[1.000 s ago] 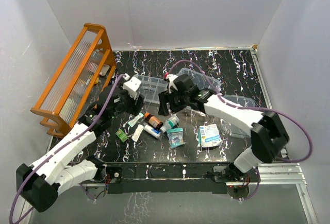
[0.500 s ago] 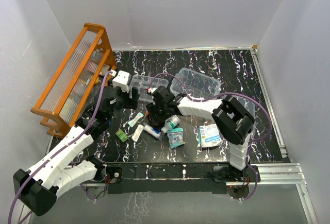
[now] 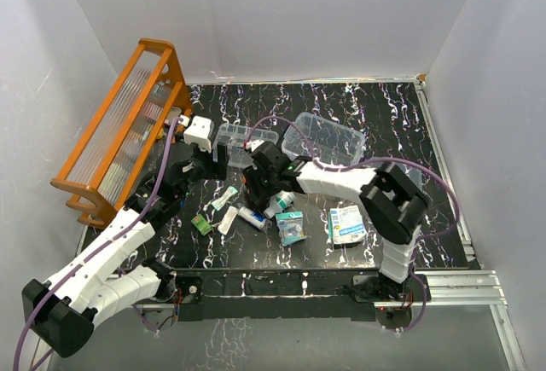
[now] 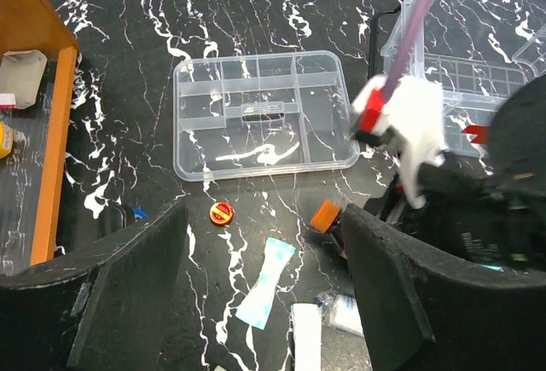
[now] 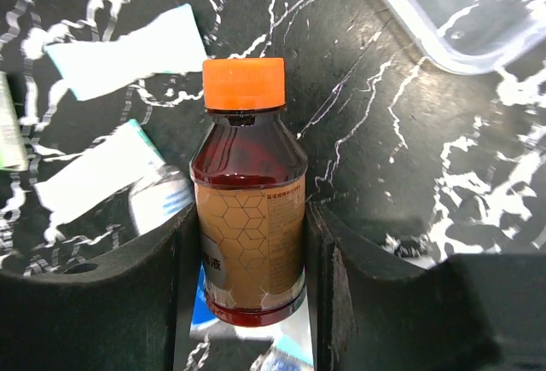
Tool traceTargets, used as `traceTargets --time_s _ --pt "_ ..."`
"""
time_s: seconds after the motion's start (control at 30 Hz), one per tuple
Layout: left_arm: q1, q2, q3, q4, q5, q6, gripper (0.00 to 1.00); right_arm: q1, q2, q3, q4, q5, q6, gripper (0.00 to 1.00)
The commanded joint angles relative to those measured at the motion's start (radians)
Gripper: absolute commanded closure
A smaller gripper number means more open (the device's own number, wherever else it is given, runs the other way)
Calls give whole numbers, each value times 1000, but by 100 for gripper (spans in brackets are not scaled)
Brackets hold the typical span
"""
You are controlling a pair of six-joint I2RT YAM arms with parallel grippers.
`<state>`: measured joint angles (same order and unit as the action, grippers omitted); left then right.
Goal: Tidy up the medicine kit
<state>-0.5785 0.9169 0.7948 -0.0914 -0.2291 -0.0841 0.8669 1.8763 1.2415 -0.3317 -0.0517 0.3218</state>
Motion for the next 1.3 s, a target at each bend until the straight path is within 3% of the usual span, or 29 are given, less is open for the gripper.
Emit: traceTargets --time_s 0.0,0.27,0.43,0.67,1.1,1.27 --pt "-1 -7 36 -16 -11 -34 28 2 -228 -11 122 92 67 72" --pt "-1 -5 34 -13 29 -64 24 -38 -499 -105 54 375 181 70" --pt "-2 9 35 -16 73 -73 23 -186 -574 -153 -9 412 348 72" --pt "-2 49 33 5 98 -93 21 -366 -463 -153 -5 348 524 78" --pt "0 149 40 15 156 -139 21 -386 -166 61 -54 281 525 76" --pt "2 163 45 8 179 -138 21 -386 -104 105 -57 164 514 74"
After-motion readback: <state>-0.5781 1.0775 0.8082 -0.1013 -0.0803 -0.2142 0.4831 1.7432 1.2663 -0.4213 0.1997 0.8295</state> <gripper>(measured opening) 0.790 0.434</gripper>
